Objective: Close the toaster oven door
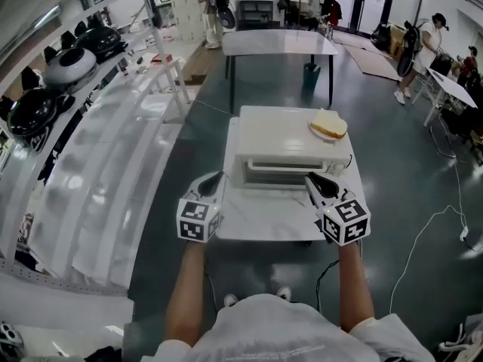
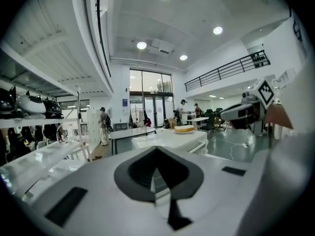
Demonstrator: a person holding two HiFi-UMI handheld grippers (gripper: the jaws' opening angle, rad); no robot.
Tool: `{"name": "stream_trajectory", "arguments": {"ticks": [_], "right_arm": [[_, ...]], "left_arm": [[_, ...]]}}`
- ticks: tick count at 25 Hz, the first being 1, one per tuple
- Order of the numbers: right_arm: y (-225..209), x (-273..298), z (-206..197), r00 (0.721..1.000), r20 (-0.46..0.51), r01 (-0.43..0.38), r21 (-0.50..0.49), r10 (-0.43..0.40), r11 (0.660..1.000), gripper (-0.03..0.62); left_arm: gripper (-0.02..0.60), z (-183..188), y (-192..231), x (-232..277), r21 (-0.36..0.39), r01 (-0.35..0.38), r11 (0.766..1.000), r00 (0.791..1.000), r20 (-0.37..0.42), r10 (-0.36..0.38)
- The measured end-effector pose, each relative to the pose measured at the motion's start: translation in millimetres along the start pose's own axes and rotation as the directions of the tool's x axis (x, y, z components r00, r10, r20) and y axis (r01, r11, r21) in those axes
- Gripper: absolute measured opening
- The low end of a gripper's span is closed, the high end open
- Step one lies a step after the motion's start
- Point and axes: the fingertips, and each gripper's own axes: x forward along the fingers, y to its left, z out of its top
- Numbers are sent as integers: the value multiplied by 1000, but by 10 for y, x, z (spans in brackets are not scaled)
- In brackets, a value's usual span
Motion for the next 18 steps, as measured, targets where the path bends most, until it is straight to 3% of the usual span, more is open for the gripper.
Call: {"name": "stream_trajectory", "arguments": {"ticks": [8, 18], "right_arm": [[306, 126, 410, 999, 35, -36, -44, 37, 998, 15], [626, 142, 873, 989, 95, -92, -185, 111, 978, 15]], "left_arm": [[18, 417, 232, -521, 49, -51, 998, 996, 79, 47], [18, 827, 285, -791, 84, -50, 995, 989, 146, 38]]}}
